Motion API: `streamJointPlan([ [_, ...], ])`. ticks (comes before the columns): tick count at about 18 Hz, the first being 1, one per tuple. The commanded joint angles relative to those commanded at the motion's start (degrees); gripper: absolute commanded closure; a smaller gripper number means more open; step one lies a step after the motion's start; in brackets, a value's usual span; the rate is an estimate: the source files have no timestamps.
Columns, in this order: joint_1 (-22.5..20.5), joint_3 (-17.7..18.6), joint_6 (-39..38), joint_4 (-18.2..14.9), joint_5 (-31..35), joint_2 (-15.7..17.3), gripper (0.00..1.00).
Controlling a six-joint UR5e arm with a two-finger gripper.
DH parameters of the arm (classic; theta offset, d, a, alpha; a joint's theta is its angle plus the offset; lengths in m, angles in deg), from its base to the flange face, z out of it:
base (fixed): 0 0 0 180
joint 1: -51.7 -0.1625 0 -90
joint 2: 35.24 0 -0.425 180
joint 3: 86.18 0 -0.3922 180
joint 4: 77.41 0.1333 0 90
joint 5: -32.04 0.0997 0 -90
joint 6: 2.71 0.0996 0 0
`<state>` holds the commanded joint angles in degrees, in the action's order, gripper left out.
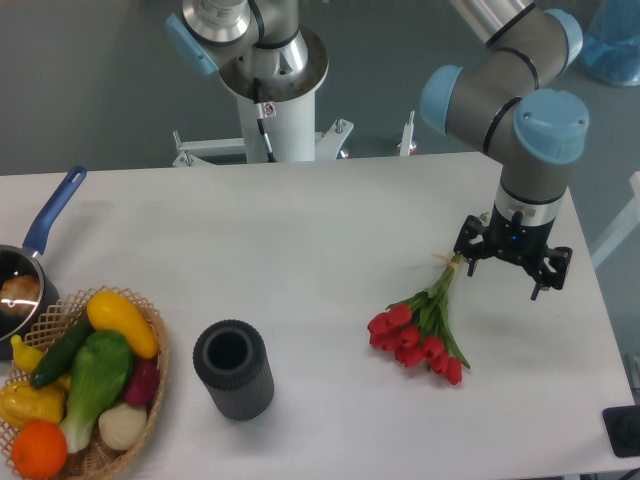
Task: Pick up the flowers from the table
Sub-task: 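Move the open gripper over the green tulip stems and lower it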
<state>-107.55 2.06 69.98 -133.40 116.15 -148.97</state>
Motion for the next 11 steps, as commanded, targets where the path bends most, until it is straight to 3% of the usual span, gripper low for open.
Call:
streamJointPlan([
  [5, -1.1, 0.8, -0.1, 1.4, -3.4, 0.1, 0.0],
  [8, -2.0, 4.5, -0.1, 2.1, -5.9, 0.2, 0.0],
  [11, -2.6, 10.3, 1.2, 4.9, -5.7, 1.9, 0.0],
])
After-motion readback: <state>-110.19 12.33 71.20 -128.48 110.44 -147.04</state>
